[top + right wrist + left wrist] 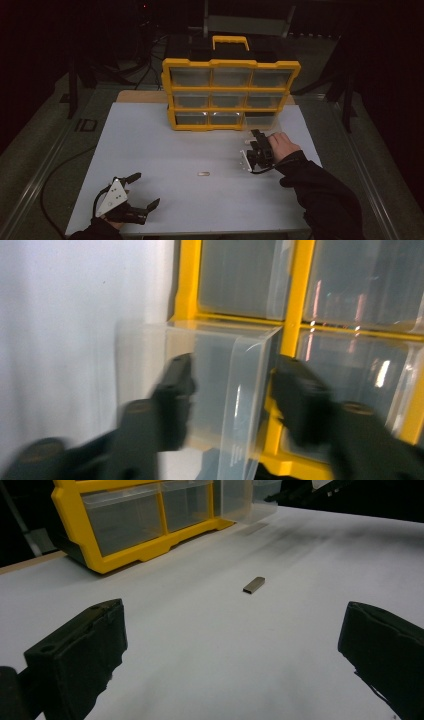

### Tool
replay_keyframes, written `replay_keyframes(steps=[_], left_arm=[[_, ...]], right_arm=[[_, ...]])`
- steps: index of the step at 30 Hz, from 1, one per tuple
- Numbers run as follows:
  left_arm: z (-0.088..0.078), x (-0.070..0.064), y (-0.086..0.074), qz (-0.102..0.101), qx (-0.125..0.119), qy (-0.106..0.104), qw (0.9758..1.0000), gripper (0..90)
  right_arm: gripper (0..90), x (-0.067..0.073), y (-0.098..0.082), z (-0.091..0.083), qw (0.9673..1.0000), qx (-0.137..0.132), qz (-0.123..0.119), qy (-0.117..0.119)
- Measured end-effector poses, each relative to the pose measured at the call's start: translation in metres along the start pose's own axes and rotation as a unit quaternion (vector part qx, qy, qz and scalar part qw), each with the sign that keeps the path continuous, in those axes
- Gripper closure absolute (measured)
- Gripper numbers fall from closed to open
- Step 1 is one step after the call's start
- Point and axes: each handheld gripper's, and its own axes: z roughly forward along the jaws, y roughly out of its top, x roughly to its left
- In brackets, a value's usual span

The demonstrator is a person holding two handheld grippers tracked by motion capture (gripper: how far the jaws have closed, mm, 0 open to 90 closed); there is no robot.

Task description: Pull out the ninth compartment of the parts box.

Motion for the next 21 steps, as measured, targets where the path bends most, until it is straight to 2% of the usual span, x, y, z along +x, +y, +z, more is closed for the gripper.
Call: replay_keyframes(steps=[1, 2, 3, 4, 6, 7, 9, 10, 11, 12, 13, 14, 15, 16, 17, 18, 19, 21], left_arm=[[0.0, 0.0, 0.0, 0.0, 0.0, 0.0, 1.0, 0.0], [0.0, 0.0, 0.0, 0.001, 0.001, 0.0, 1.0, 0.0], [0.0, 0.0, 0.0, 0.001, 0.001, 0.0, 1.0, 0.0], [0.0, 0.0, 0.0, 0.001, 0.001, 0.0, 1.0, 0.0], [0.0, 0.0, 0.0, 0.0, 0.0, 0.0, 1.0, 0.0], [0.0, 0.0, 0.0, 0.0, 0.001, 0.0, 1.0, 0.0], [0.0, 0.0, 0.0, 0.001, 0.001, 0.0, 1.0, 0.0], [0.0, 0.0, 0.0, 0.001, 0.001, 0.0, 1.0, 0.0], [0.0, 0.0, 0.0, 0.001, 0.001, 0.0, 1.0, 0.0], [0.0, 0.0, 0.0, 0.0, 0.001, 0.0, 1.0, 0.0], [0.0, 0.0, 0.0, 0.0, 0.001, 0.0, 1.0, 0.0], [0.0, 0.0, 0.0, 0.001, 0.001, 0.0, 1.0, 0.0], [0.0, 0.0, 0.0, 0.001, 0.001, 0.0, 1.0, 0.0], [0.0, -0.001, 0.0, 0.002, 0.001, 0.0, 1.0, 0.0], [0.0, 0.0, 0.0, 0.001, 0.001, 0.0, 1.0, 0.0], [0.0, 0.0, 0.0, 0.001, 0.001, 0.0, 1.0, 0.0], [0.0, 0.0, 0.0, 0.001, 0.001, -0.001, 1.0, 0.0], [0.0, 0.0, 0.0, 0.001, 0.001, -0.001, 1.0, 0.0]], right_arm=[[35.0, -0.001, 0.0, 0.0, 1.0, 0.002, 0.009, 0.003], [35.0, -0.001, 0.0, 0.0, 1.0, 0.002, 0.009, 0.003], [26.7, -0.003, 0.0, 0.0, 0.9997, 0.008, 0.021, 0.012], [26.7, -0.003, 0.0, 0.0, 0.9997, 0.008, 0.021, 0.012], [22.5, -0.004, 0.0, 0.0, 0.9988, 0.011, 0.045, 0.019], [16.9, -0.006, -0.002, 0.0, 0.9977, 0.014, 0.064, 0.018], [13.1, -0.01, -0.003, -0.001, 0.9942, 0.016, 0.104, 0.019], [13.1, -0.01, -0.003, -0.001, 0.9942, 0.016, 0.104, 0.019], [10.2, -0.015, -0.005, -0.003, 0.9896, 0.015, 0.14, 0.028], [10.2, -0.015, -0.005, -0.003, 0.9896, 0.015, 0.14, 0.028], [9.4, -0.02, -0.008, -0.004, 0.9833, 0.011, 0.177, 0.043], [9.3, -0.022, -0.009, -0.004, 0.9808, 0.011, 0.19, 0.044], [9.3, -0.022, -0.009, -0.004, 0.9808, 0.011, 0.19, 0.044], [9.3, -0.024, -0.011, -0.005, 0.9778, 0.009, 0.204, 0.047], [9.0, -0.029, -0.014, -0.005, 0.9697, 0.005, 0.238, 0.055], [9.0, -0.031, -0.015, -0.006, 0.9641, 0.003, 0.258, 0.063], [9.0, -0.031, -0.015, -0.006, 0.9641, 0.003, 0.258, 0.063], [8.9, -0.036, -0.018, -0.007, 0.953, -0.005, 0.295, 0.068]])
